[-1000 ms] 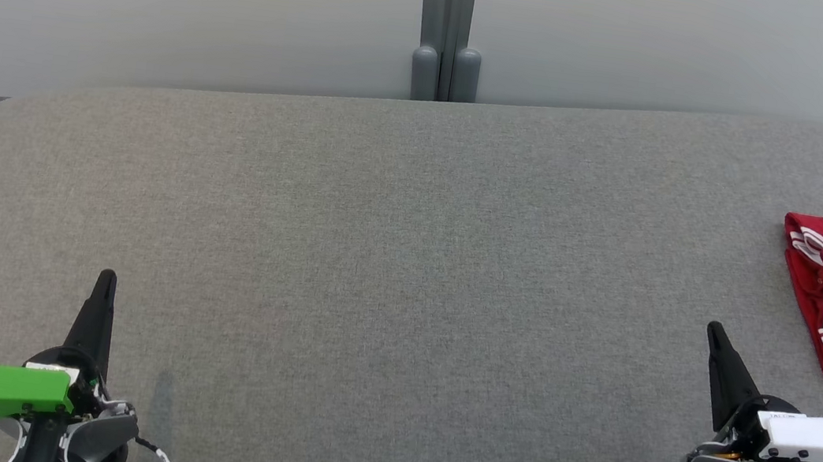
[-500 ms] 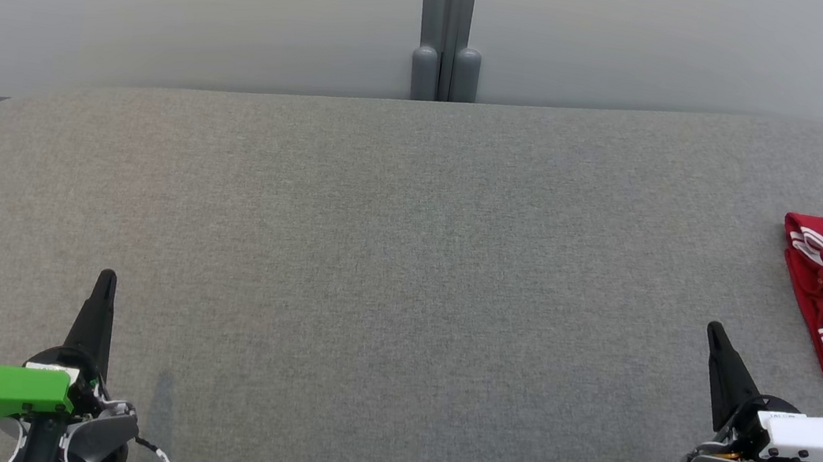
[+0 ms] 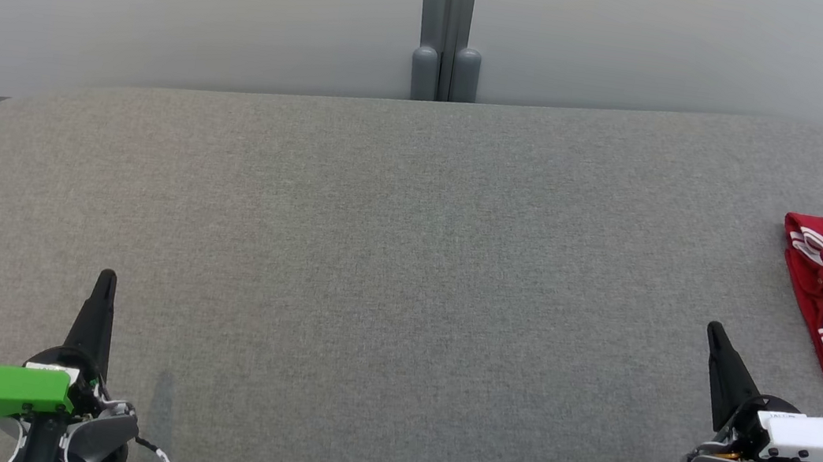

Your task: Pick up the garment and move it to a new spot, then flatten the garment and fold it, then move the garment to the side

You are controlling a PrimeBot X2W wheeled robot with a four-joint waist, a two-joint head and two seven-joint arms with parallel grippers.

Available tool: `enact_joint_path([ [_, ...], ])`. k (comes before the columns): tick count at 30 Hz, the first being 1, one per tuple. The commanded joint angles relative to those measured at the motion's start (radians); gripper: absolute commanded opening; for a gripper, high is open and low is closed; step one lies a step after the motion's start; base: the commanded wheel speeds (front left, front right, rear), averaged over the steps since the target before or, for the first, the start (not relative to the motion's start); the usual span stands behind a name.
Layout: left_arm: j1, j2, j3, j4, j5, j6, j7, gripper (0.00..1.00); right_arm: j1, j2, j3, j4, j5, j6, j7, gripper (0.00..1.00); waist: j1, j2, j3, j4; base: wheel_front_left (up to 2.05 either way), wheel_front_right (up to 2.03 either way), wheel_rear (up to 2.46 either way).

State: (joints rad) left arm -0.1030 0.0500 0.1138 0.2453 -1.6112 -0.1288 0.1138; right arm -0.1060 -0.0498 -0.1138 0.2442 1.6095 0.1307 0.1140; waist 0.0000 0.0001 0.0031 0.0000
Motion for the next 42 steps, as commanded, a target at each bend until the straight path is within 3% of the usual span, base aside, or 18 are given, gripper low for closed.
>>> enact_joint_path([
  [1,-0.011,0.000,0.002,-0.002,-0.003,-0.004,0.004,0.00,-0.006,0.000,-0.001,0.002,0.006,0.000,0.002,0.00,0.0000,-0.0001,0.000,0.000,0.00,0.00,0.00],
  [42,-0.011,0.000,0.002,-0.002,-0.003,-0.004,0.004,0.00,-0.006,-0.001,-0.001,0.002,0.007,0.000,0.002,0.00,0.0000,-0.0001,0.000,0.000,0.00,0.00,0.00],
])
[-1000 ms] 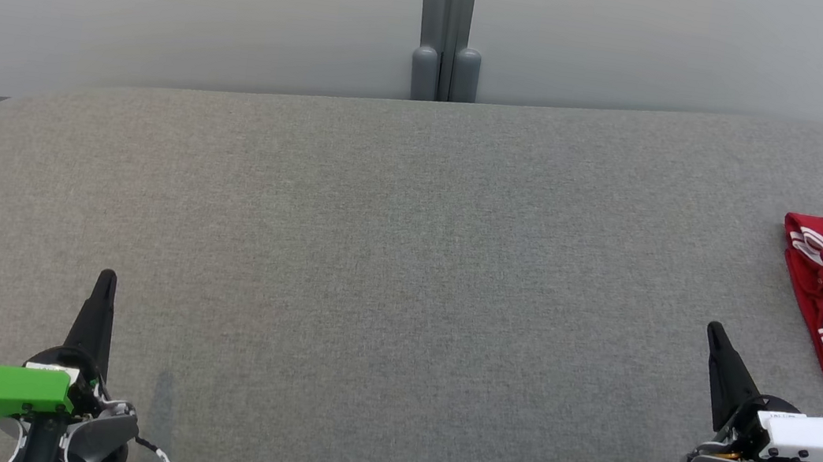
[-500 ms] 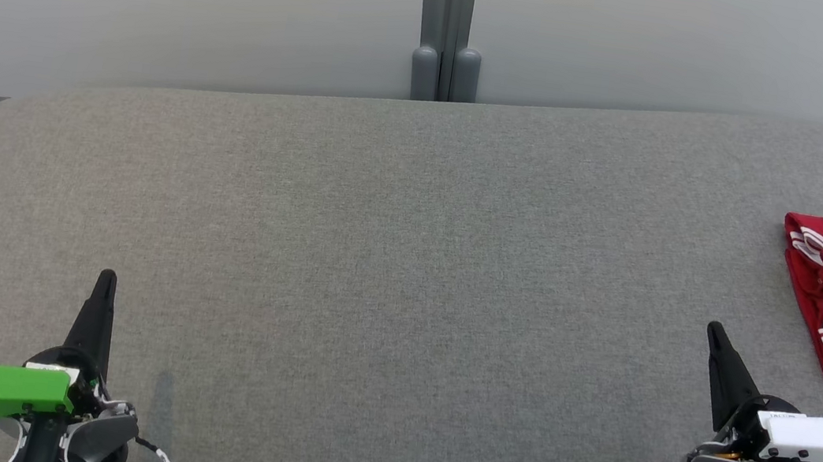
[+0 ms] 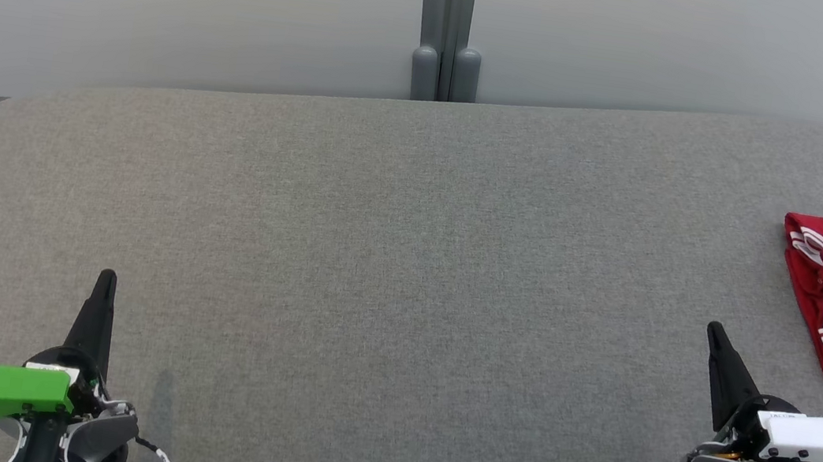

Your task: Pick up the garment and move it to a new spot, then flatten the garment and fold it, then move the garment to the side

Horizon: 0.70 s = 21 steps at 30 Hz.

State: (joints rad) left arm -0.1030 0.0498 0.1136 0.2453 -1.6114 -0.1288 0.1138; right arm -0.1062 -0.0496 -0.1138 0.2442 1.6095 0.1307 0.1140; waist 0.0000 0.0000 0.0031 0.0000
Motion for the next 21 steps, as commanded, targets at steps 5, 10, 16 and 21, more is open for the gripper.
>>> enact_joint_path([
  [5,-0.011,0.001,0.002,-0.002,-0.003,-0.004,0.004,0.00,-0.005,-0.001,-0.001,0.001,0.007,0.000,0.002,0.00,0.0000,0.0000,0.000,0.000,0.00,0.00,0.00],
  [10,-0.011,0.001,0.002,-0.002,-0.003,-0.004,0.004,0.00,-0.005,-0.001,-0.001,0.001,0.007,0.000,0.002,0.00,0.0000,0.0000,0.000,0.000,0.00,0.00,0.00],
  [16,-0.011,0.001,0.002,-0.002,-0.003,-0.004,0.004,0.00,-0.005,-0.001,-0.001,0.001,0.007,0.000,0.002,0.00,0.0000,0.0000,0.000,0.000,0.00,0.00,0.00],
  [21,-0.011,0.001,0.002,-0.002,-0.003,-0.004,0.004,0.00,-0.005,-0.001,-0.001,0.001,0.007,0.000,0.002,0.00,0.0000,0.0000,0.000,0.000,0.00,0.00,0.00],
])
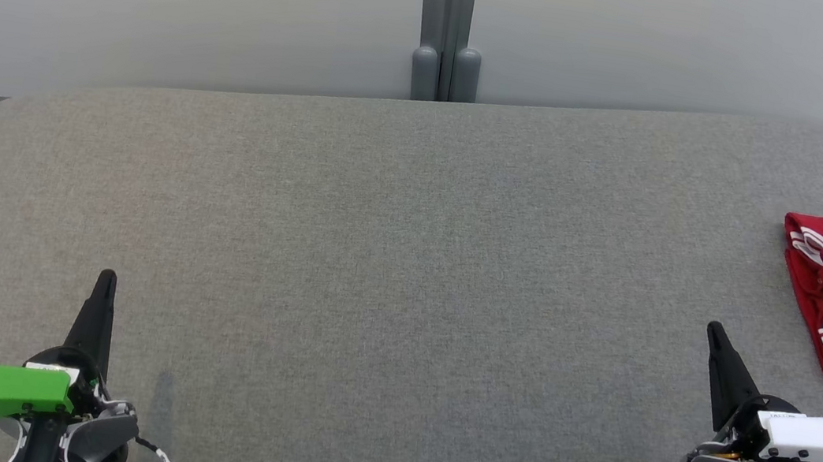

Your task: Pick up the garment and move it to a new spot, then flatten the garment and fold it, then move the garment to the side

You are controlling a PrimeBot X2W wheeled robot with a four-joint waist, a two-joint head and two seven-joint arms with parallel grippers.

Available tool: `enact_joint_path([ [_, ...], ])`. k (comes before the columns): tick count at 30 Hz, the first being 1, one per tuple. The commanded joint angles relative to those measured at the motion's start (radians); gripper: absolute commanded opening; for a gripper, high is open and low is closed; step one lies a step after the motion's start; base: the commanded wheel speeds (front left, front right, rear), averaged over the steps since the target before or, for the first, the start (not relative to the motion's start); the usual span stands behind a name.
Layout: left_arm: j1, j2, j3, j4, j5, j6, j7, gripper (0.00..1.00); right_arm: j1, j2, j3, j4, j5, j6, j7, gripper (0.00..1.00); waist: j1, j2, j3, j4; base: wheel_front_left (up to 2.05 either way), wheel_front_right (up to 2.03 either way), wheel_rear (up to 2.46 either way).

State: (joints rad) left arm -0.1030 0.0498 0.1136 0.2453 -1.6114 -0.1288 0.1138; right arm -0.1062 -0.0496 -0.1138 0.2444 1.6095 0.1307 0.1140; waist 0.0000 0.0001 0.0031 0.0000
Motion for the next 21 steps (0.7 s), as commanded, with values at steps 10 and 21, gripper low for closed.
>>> enact_joint_path([
  [10,-0.011,0.001,0.002,-0.002,-0.003,-0.004,0.004,0.00,-0.005,-0.001,-0.001,0.001,0.007,0.000,0.002,0.00,0.0000,-0.0001,0.000,0.000,0.00,0.00,0.00],
  [21,-0.011,0.001,0.002,-0.002,-0.003,-0.004,0.004,0.00,-0.005,-0.001,-0.001,0.001,0.007,0.000,0.002,0.00,0.0000,-0.0001,0.000,0.000,0.00,0.00,0.00],
])
